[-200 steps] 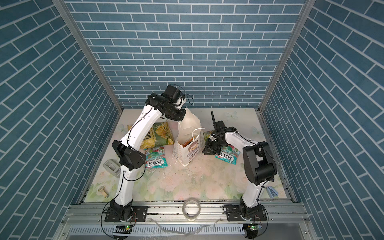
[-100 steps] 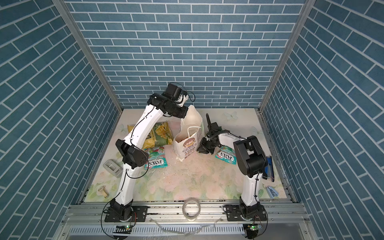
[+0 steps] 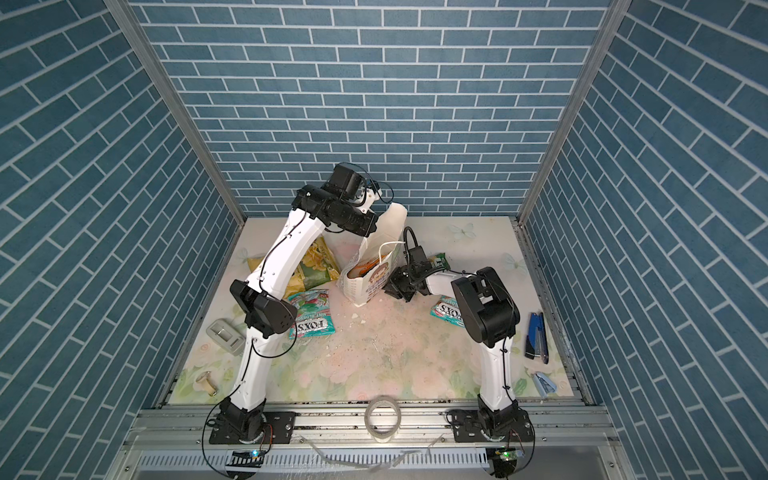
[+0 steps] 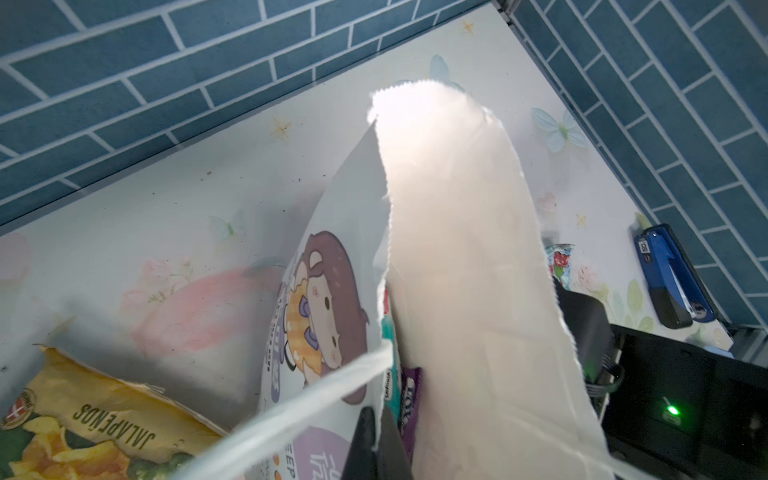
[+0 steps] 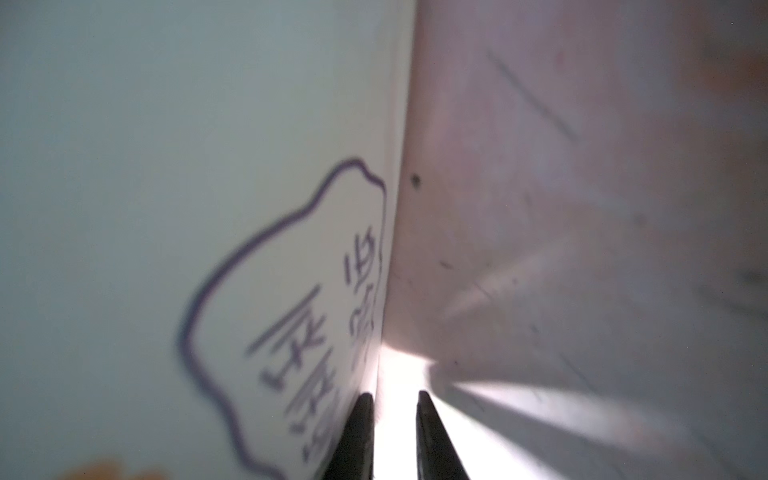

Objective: Take the snacks out of the paper bag

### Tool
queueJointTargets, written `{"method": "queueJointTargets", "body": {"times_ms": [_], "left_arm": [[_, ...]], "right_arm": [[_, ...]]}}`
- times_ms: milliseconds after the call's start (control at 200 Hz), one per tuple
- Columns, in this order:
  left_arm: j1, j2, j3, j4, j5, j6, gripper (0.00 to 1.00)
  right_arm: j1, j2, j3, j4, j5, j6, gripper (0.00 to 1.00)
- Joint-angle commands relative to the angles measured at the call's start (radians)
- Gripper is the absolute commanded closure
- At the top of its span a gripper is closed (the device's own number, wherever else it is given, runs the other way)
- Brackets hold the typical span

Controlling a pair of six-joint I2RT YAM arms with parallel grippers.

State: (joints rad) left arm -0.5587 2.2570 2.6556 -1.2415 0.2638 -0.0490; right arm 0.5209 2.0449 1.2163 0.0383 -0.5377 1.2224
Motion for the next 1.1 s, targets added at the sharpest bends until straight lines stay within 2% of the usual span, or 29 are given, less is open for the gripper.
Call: {"method": "queueJointTargets", "body": {"times_ms": [0, 155, 355, 515, 680, 760, 860, 960, 1095], "left_arm": [[-0.077, -0.081, -0.075, -0.050, 0.027, 0.081, 1.00], [-0.110, -0.106, -0.132, -0.073, -0.053, 0.109, 1.00], [-0.117, -0.148, -0.202, -0.032, -0.087, 0.114, 1.00], [-0.146, -0.168, -0.258, -0.004, -0.116, 0.112, 1.00], [-0.202, -0.182, -0.301, 0.031, -0.145, 0.085, 1.00], [-0.229, -0.180, -0.293, 0.029, -0.167, 0.071, 1.00], [-0.262, -0.185, -0.305, 0.031, -0.188, 0.046, 1.00], [-0.310, -0.199, -0.357, 0.048, -0.214, 0.023, 1.00], [-0.359, -0.228, -0.453, 0.087, -0.248, -0.012, 1.00]], "right_arm": [[0.004, -0.006, -0.019, 0.071, 0.016, 0.043, 0.79], [-0.001, -0.157, -0.097, -0.115, -0.016, -0.121, 0.77], [-0.034, -0.398, -0.220, -0.419, 0.035, -0.333, 0.76], [-0.110, -0.630, -0.272, -0.667, 0.160, -0.467, 0.76], [-0.238, -0.832, -0.244, -0.818, 0.299, -0.564, 0.75], [-0.282, -0.874, -0.198, -0.847, 0.307, -0.608, 0.75], [-0.304, -0.866, -0.126, -0.856, 0.229, -0.644, 0.74], [-0.308, -0.843, -0.076, -0.857, 0.171, -0.661, 0.72], [-0.314, -0.841, -0.077, -0.854, 0.172, -0.691, 0.69]]}}
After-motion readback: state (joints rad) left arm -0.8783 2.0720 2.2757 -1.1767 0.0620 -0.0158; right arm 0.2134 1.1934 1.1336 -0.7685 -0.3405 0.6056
